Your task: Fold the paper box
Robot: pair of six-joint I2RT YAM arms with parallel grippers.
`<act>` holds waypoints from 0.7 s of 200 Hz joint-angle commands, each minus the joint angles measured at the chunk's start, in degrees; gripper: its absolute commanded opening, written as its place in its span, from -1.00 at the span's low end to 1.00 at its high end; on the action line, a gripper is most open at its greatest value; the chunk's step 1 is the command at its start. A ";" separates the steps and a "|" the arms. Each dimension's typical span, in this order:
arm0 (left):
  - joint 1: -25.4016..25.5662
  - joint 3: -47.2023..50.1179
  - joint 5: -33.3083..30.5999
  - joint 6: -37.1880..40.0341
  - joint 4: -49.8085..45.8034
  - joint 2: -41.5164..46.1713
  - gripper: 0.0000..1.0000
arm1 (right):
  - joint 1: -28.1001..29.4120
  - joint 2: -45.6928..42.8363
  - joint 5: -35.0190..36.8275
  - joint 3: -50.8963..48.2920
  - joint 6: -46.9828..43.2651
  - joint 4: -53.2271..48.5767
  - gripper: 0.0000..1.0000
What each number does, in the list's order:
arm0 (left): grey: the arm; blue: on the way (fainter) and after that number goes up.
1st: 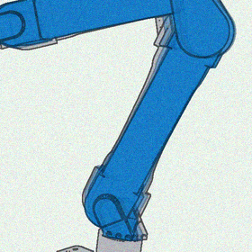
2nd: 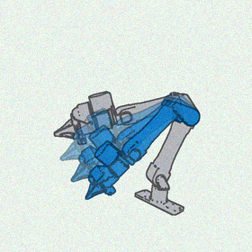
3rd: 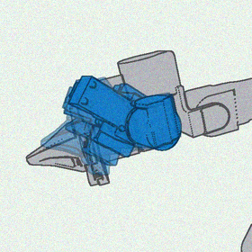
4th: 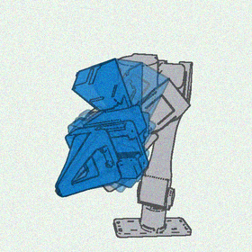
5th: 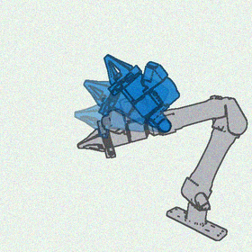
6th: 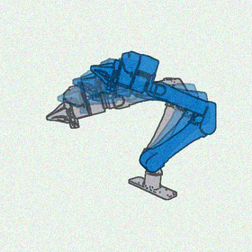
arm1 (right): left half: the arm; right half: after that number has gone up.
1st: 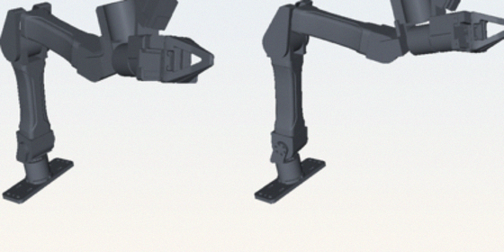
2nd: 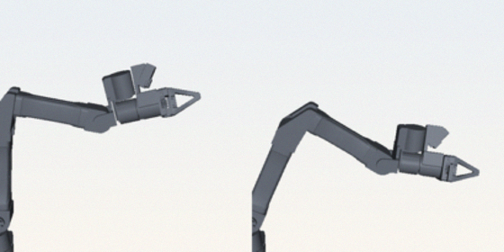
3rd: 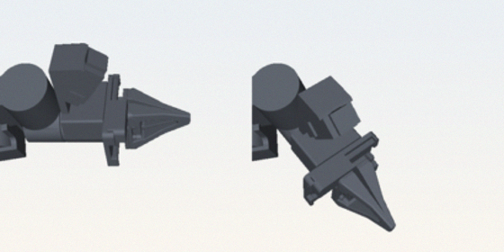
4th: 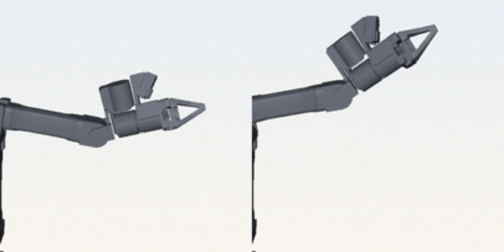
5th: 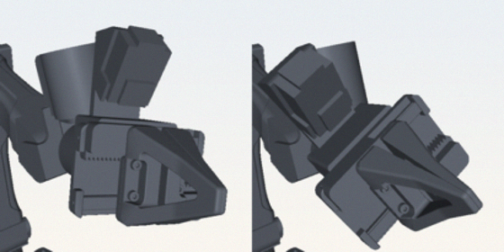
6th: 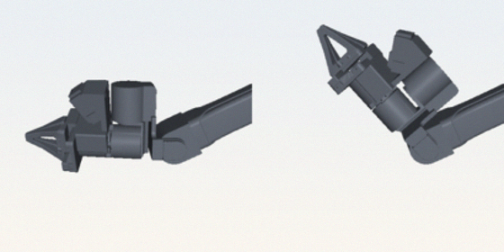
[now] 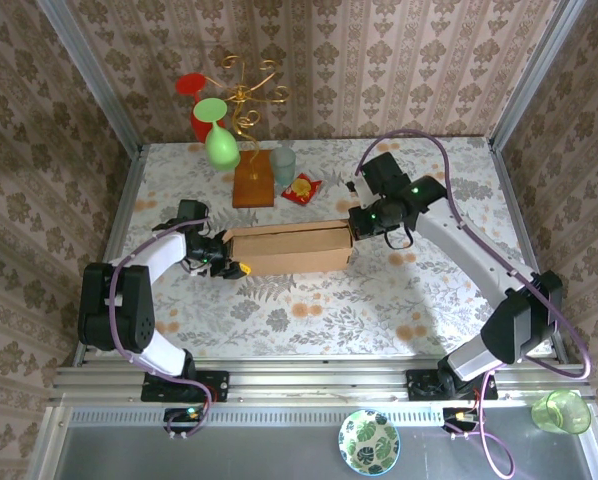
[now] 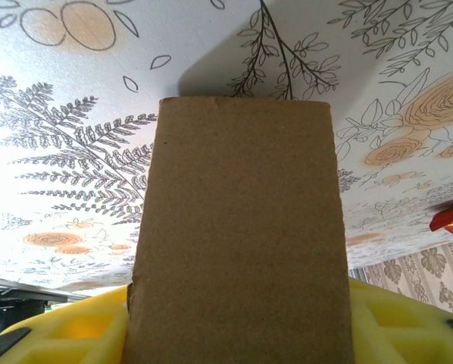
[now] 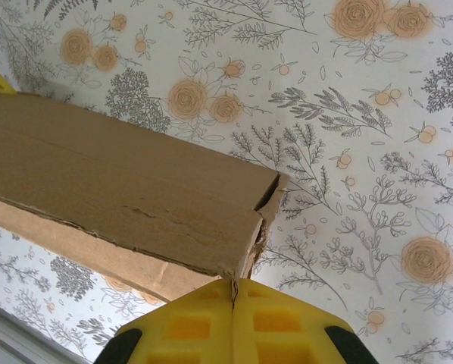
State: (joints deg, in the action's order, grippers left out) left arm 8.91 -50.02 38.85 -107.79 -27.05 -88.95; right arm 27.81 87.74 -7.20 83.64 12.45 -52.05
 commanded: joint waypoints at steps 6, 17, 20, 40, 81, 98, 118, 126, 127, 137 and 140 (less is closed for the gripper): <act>0.23 -0.25 -3.52 -0.06 -1.07 -1.32 -0.55 | 1.36 1.52 -0.53 2.74 4.47 -1.93 -1.00; 0.23 -0.24 -3.62 -0.21 -0.92 -1.31 -0.55 | 1.54 1.88 -0.48 3.26 5.64 -2.33 -1.00; 0.23 -0.21 -3.57 -0.24 -0.98 -1.33 -0.55 | 1.63 2.00 -0.49 3.37 5.80 -2.35 -1.00; 0.23 -0.17 -3.52 -0.53 -0.43 -1.40 -0.56 | 2.80 1.91 0.84 3.05 6.81 -1.73 -1.00; 0.23 -0.08 -3.34 -0.78 0.14 -1.65 -0.57 | 4.65 -0.42 4.64 -2.86 6.81 3.65 -1.00; 0.24 -0.08 -3.34 -0.72 0.30 -1.75 -0.58 | 5.44 -1.66 6.99 -5.28 5.62 5.84 -1.00; 0.24 -0.25 -3.18 -0.34 0.53 -1.99 -0.55 | 5.85 -2.22 8.80 -6.80 4.89 7.40 -1.00; 0.07 -0.33 -3.17 0.05 0.72 -2.06 -0.49 | 6.01 -2.04 9.17 -6.91 4.90 7.72 -1.00; 0.11 -0.34 -3.17 0.09 0.79 -2.08 -0.48 | 5.97 -2.05 9.20 -6.95 4.93 7.74 -1.00; 0.05 -0.21 -3.33 0.40 1.99 -1.75 -0.22 | 6.06 -1.65 9.69 -6.58 4.92 7.64 -1.00; 0.02 -0.25 -3.46 0.58 2.49 -1.68 -0.15 | 6.03 -1.54 9.85 -6.44 4.98 7.52 -1.00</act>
State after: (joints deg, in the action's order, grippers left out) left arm 8.88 -50.02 39.24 -108.40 -27.05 -89.54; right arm 32.69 85.43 1.78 78.22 18.02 -46.37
